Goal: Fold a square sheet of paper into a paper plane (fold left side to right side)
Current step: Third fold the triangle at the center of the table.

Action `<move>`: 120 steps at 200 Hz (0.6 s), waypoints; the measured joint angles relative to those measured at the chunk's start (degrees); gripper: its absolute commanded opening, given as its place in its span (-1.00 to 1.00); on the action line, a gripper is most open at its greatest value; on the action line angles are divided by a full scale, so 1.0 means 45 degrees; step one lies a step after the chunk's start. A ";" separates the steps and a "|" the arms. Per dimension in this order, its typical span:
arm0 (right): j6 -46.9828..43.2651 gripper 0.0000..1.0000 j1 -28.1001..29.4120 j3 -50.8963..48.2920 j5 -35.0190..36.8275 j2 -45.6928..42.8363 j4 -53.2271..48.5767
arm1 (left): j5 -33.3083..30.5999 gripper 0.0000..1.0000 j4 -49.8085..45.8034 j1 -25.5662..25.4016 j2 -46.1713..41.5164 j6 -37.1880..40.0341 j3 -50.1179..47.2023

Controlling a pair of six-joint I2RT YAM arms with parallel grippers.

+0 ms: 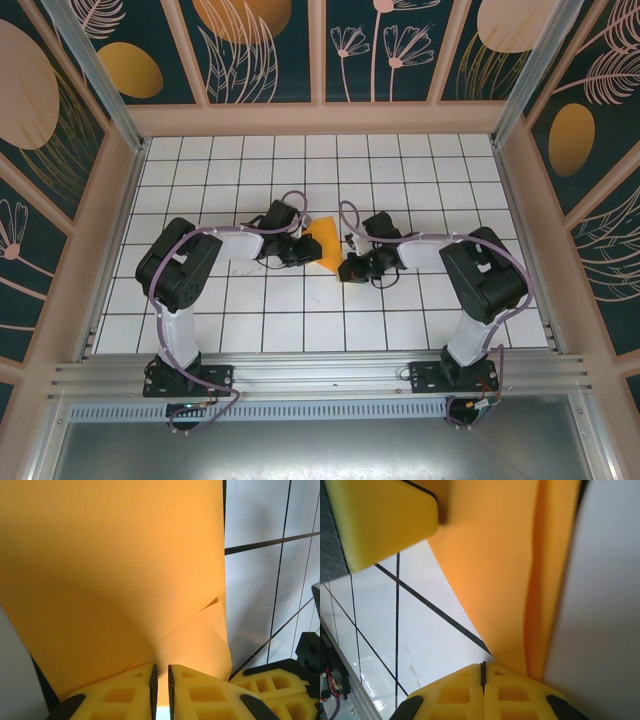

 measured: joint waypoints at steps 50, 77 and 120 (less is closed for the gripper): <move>0.0170 -1.00 -0.0223 -0.0073 0.0053 -0.1156 -0.1049 | 0.0000 -0.66 0.0000 0.0000 0.0000 0.0000 0.0005; 0.0505 -1.00 -0.0209 0.0223 -0.0044 -0.1438 -0.1005 | 0.0000 -0.66 0.0000 0.0000 0.0000 0.0000 0.0005; 0.0816 -1.00 -0.0199 0.0398 0.0194 -0.0549 -0.0971 | 0.0000 -0.67 0.0000 0.0000 0.0000 -0.0005 0.0005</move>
